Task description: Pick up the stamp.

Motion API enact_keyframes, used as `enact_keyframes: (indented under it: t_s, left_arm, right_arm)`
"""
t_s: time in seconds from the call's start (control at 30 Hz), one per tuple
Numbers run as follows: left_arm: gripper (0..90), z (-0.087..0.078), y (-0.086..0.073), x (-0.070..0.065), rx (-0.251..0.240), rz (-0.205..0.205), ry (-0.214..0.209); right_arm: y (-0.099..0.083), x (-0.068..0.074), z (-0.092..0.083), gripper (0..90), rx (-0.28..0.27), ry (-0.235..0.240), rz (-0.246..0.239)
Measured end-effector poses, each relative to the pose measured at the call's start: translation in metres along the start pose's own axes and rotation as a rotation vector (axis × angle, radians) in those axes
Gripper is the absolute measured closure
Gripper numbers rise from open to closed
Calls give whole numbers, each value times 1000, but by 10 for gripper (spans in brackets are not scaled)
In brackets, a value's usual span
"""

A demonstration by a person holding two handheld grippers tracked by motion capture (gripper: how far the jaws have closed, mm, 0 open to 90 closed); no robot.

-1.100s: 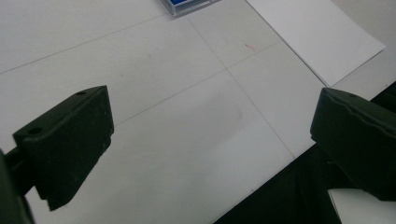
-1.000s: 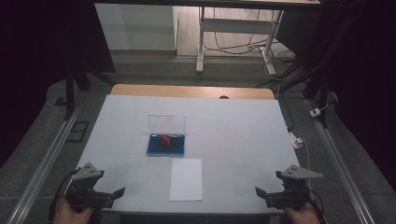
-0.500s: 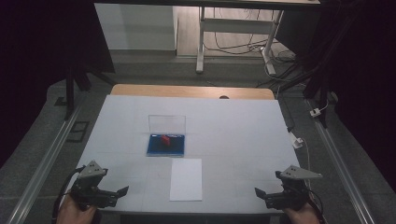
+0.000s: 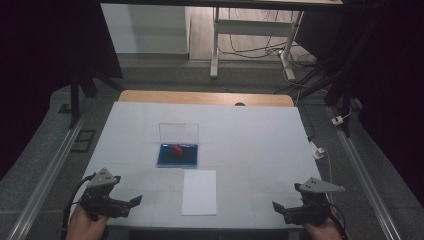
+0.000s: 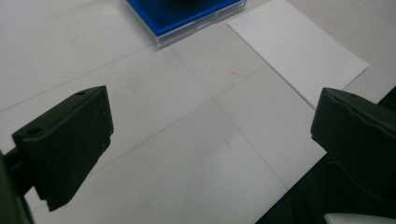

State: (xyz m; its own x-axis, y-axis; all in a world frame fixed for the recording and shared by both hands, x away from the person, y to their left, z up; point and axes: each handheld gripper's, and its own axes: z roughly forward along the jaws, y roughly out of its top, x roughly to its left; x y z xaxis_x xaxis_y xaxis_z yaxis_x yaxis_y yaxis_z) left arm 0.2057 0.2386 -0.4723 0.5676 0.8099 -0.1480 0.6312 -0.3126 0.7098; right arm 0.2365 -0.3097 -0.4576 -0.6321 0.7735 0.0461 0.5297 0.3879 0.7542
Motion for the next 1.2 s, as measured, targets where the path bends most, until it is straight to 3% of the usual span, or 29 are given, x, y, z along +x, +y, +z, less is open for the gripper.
enact_keyframes:
  t_s: [0.3,0.57,1.2]
  left_arm:
    - [0,9,7,3,-35,21,-40]
    - [0,21,18,3,-45,54,-39]
    - [0,55,46,3,-39,89,-48]
  right_arm:
    - [0,0,0,0,2,4,0]
    - [0,0,0,0,1,5,0]
    - [0,0,0,0,6,4,-1]
